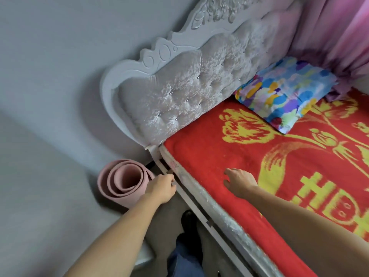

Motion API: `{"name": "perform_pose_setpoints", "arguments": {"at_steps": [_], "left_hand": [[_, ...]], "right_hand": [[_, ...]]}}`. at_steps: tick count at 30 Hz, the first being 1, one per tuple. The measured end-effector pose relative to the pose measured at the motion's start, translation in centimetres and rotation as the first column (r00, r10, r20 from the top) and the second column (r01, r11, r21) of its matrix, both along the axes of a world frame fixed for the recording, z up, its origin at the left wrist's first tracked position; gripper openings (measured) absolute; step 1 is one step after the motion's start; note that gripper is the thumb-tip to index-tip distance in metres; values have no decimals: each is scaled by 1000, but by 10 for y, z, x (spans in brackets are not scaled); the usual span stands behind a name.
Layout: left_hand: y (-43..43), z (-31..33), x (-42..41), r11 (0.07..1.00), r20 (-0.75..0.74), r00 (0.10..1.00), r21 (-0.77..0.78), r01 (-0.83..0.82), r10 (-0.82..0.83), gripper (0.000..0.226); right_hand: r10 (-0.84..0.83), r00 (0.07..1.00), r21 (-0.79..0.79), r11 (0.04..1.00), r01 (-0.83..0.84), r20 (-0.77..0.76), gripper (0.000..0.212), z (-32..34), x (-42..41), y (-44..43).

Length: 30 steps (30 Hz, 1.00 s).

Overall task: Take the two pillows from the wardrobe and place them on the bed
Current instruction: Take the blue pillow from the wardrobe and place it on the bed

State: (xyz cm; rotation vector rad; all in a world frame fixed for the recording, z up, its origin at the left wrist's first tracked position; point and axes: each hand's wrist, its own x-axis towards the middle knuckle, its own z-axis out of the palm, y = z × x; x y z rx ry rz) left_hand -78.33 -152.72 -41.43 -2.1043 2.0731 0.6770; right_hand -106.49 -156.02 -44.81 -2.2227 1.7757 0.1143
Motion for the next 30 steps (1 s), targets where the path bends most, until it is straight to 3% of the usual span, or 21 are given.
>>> {"name": "perform_pose_setpoints", "arguments": {"at_steps": [7,14,21,30], "left_hand": [[180,23,21,996,-31,996,49,-80,82,35],[326,28,86,953,-4,959,111,-282,284,30],[459,16,187,893,49,905,152,-425,422,28],[610,-12,357,875,85,896,196,-444,436,32]], "right_hand": [[157,988,15,987,-157,7,28,29,35,122],[308,951,59,949,-309,23,30,42,108,210],[428,903,107,900,-423,-33,33,24,209,291],[467,884,137,877,-460,-24,32,-30,397,444]]}}
